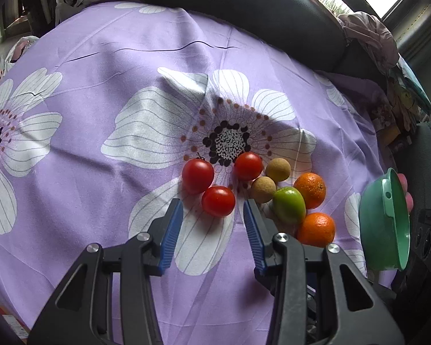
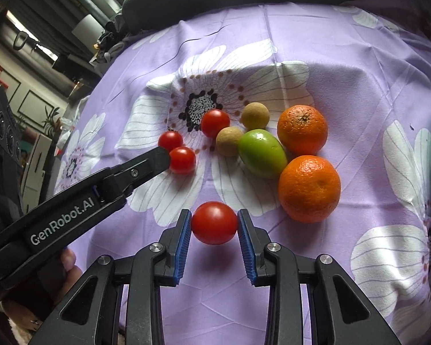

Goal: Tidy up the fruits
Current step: 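Close the right gripper on the lone red cherry tomato, then carry the tomato to the green bowl and open the right gripper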

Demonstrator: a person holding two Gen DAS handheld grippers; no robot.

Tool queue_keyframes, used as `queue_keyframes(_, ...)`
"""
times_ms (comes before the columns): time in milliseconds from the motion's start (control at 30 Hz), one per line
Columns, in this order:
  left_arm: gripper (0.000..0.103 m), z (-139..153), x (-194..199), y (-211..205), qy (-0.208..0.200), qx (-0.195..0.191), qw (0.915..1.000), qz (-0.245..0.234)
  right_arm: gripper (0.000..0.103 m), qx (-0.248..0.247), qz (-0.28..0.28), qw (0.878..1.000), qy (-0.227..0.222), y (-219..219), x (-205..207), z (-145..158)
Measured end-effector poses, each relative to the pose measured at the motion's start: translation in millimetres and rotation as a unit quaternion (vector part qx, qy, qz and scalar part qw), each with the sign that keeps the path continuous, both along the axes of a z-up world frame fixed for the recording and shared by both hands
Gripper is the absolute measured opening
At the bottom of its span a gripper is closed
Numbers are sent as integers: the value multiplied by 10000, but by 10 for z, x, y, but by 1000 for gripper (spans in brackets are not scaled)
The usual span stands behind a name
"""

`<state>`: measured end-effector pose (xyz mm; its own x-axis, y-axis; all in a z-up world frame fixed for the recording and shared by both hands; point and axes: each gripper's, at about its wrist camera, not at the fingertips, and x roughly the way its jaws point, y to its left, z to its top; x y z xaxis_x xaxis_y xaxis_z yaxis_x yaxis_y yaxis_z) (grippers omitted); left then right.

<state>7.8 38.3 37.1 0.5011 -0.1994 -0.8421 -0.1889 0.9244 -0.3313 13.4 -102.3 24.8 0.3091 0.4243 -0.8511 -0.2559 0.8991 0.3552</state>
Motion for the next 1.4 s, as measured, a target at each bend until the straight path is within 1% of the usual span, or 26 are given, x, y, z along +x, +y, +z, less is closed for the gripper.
queue_keyframes(67,42,-44,40,-8,58,35,10000,23,34,-29,40,10000,9,2,-22,6)
queue_keyframes(167,42,-100,85,-17,91,-76,9999,-31,34,-107,75,9999,76,20,12,2)
queue_keyframes(233,42,-141,117,-22,166,-1,9999,2,34,-159,82,9998,106,33,17,-19)
queue_keyframes(300,38,-178,142,-32,194,45,9998,13,34,-226,78,9996,152,44,28,-25)
queue_keyframes(333,35,-197,151,-30,216,1,9998,4,34,-242,75,9996,154,41,31,-31)
queue_keyframes(400,28,-198,158,-26,148,-25,9999,0,34,-277,60,9994,181,41,26,-33)
queue_keyframes(533,28,-194,124,-29,76,-20,10000,-51,34,-337,46,9992,186,40,21,-33)
queue_keyframes(633,28,-146,67,-39,-56,-61,9999,-73,34,-337,62,9992,193,51,6,-13)
queue_keyframes(733,28,-46,-23,-24,-284,-144,9995,-80,34,-279,43,9995,159,44,-7,9)
queue_keyframes(900,28,124,-177,-55,-662,-85,9977,-133,34,-147,-68,9999,-20,-58,-29,118)
queue_keyframes(1033,28,278,-267,-93,-963,-154,9951,-162,34,-17,-282,9993,-245,-212,-48,259)
queue_keyframes(1167,28,476,-364,-212,-1365,-286,9896,-338,34,94,-655,9957,-649,-453,-101,469)
queue_keyframes(1300,28,674,-410,-466,-1699,-335,9827,-653,34,187,-1293,9851,-1120,-824,-140,685)
queue_keyframes(1400,28,813,-394,-771,-1884,-298,9761,-1037,34,123,-1940,9704,-1436,-1155,-144,813)
